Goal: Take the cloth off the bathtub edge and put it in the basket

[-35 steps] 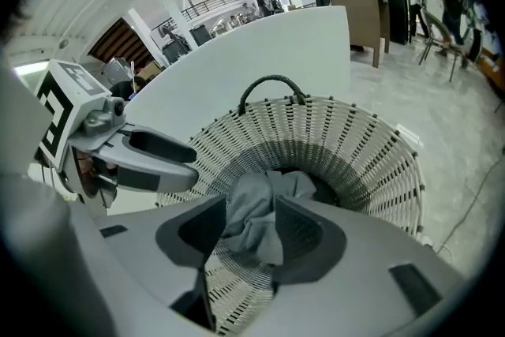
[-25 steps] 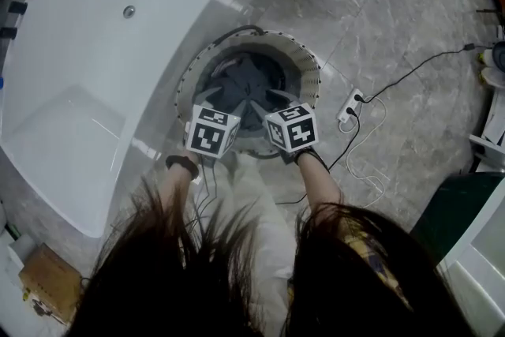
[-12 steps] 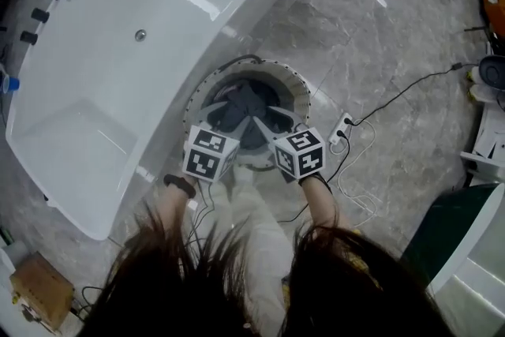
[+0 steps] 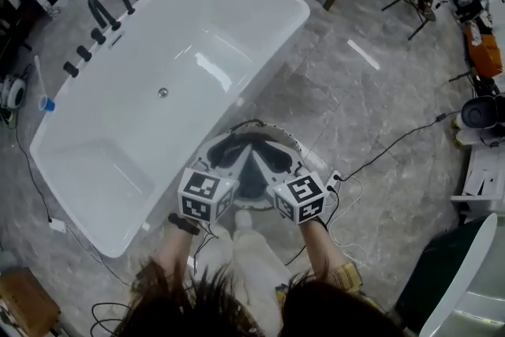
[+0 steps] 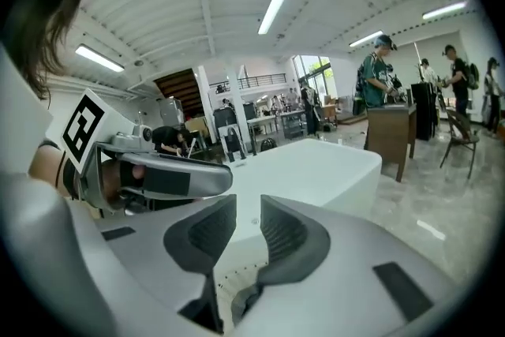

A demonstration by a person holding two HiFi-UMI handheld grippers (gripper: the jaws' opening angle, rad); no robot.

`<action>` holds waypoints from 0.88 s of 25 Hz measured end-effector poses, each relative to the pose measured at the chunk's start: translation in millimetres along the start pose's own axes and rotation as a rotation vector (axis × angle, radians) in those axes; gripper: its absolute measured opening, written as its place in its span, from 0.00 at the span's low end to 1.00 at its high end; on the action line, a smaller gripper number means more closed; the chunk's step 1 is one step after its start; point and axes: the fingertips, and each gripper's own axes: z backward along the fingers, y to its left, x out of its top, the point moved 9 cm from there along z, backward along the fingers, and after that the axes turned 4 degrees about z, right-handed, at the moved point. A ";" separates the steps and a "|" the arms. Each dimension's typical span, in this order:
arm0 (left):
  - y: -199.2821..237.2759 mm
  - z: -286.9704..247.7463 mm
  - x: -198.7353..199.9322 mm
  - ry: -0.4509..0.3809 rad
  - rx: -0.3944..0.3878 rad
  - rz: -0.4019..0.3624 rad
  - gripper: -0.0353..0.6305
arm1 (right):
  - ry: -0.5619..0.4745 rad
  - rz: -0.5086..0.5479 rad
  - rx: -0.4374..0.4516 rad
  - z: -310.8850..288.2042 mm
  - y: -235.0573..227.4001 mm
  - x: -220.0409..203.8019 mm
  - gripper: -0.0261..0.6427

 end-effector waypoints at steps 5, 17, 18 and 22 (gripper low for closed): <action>-15.8 60.6 69.5 -0.162 0.018 -0.008 0.26 | -0.132 0.091 0.021 26.1 32.0 81.7 0.17; -71.4 182.8 172.7 -0.409 0.104 -0.132 0.16 | -0.386 0.203 0.106 94.4 112.7 214.2 0.09; -73.5 189.7 176.0 -0.430 0.122 -0.132 0.15 | -0.395 0.213 0.113 97.8 115.9 219.6 0.08; -84.7 217.1 181.1 -0.486 0.156 -0.103 0.10 | -0.400 0.229 0.125 111.8 126.5 230.1 0.07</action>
